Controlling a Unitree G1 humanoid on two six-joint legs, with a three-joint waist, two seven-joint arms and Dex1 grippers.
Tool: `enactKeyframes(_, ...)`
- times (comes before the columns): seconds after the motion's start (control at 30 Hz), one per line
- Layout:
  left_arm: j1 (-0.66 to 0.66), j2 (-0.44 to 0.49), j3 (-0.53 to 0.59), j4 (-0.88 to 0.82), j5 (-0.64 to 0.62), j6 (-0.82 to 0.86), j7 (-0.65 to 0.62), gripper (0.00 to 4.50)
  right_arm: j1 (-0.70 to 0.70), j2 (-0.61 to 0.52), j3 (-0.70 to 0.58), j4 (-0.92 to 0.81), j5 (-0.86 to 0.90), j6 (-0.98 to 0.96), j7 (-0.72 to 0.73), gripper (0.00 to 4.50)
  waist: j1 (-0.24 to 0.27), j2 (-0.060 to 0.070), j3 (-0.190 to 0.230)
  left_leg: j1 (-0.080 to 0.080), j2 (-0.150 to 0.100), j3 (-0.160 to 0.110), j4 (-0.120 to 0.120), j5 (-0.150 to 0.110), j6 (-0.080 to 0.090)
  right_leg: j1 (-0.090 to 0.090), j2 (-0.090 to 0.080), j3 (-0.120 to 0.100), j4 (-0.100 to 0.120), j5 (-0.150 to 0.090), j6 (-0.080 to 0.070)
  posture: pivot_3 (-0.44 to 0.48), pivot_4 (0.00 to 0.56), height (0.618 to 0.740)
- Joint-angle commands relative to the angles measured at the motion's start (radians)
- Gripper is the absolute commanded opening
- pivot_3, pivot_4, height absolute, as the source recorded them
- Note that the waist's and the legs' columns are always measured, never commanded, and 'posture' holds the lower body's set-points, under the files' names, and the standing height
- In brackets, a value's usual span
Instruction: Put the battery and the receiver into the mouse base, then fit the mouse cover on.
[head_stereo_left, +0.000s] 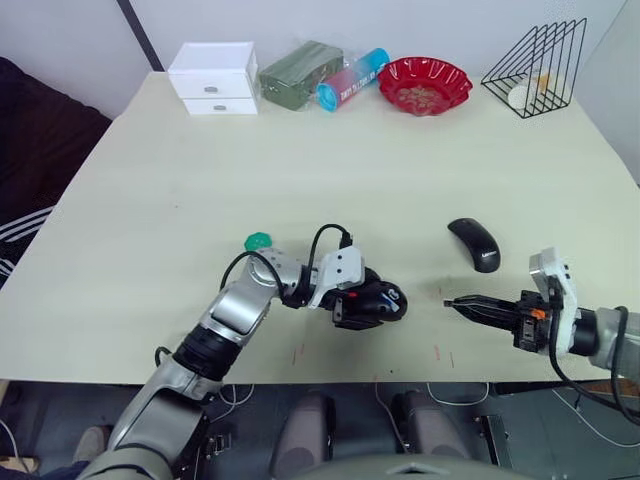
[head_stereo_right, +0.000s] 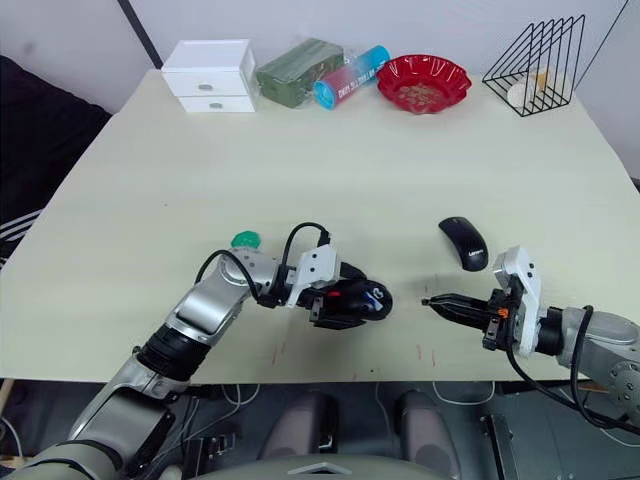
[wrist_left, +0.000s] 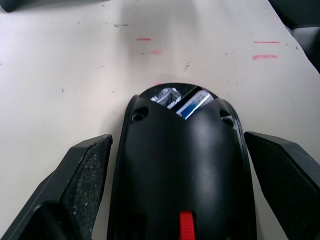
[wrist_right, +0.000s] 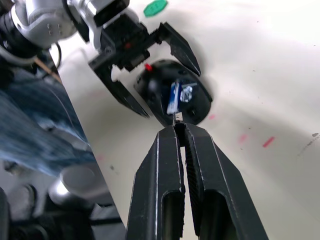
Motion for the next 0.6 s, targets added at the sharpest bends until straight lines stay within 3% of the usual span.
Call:
enactKeyframes(0.03, -0.016, -0.012, -0.009, 0.014, 0.011, -0.036, -0.005, 4.47, -0.003, 0.012, -0.01, -0.002, -0.054, -0.05, 0.029, 0.0, 0.0, 0.0, 0.0, 0.0, 0.0, 0.0, 0.0, 0.0, 0.0, 0.0, 0.0, 0.0, 0.0, 0.0, 0.0, 0.0, 0.15, 0.74)
enactKeyframes(0.4, -0.016, -0.051, -0.026, 0.051, 0.034, -0.07, -0.011, 4.47, -0.018, 0.033, -0.001, 0.013, -0.131, -0.062, 0.068, 0.0, 0.006, 0.0, 0.0, 0.0, 0.0, 0.0, 0.0, 0.0, 0.0, 0.0, 0.0, 0.0, 0.0, 0.0, 0.0, 0.0, 0.15, 0.74)
enactKeyframes(0.53, -0.014, -0.051, -0.029, 0.064, 0.046, -0.078, -0.006, 3.22, -0.038, 0.033, -0.002, 0.0, -0.146, -0.049, 0.064, 0.0, 0.01, 0.0, 0.0, 0.0, 0.0, 0.0, 0.001, 0.0, 0.0, 0.0, 0.0, 0.001, 0.0, 0.0, 0.001, 0.0, 0.15, 0.74)
enactKeyframes(0.6, -0.014, -0.051, -0.025, 0.068, 0.049, -0.08, -0.004, 3.03, -0.051, 0.028, 0.002, -0.009, -0.151, -0.04, 0.061, 0.0, 0.011, 0.001, -0.001, 0.0, 0.0, 0.0, 0.001, 0.0, 0.0, 0.0, 0.0, 0.001, 0.0, 0.0, 0.001, 0.0, 0.15, 0.74)
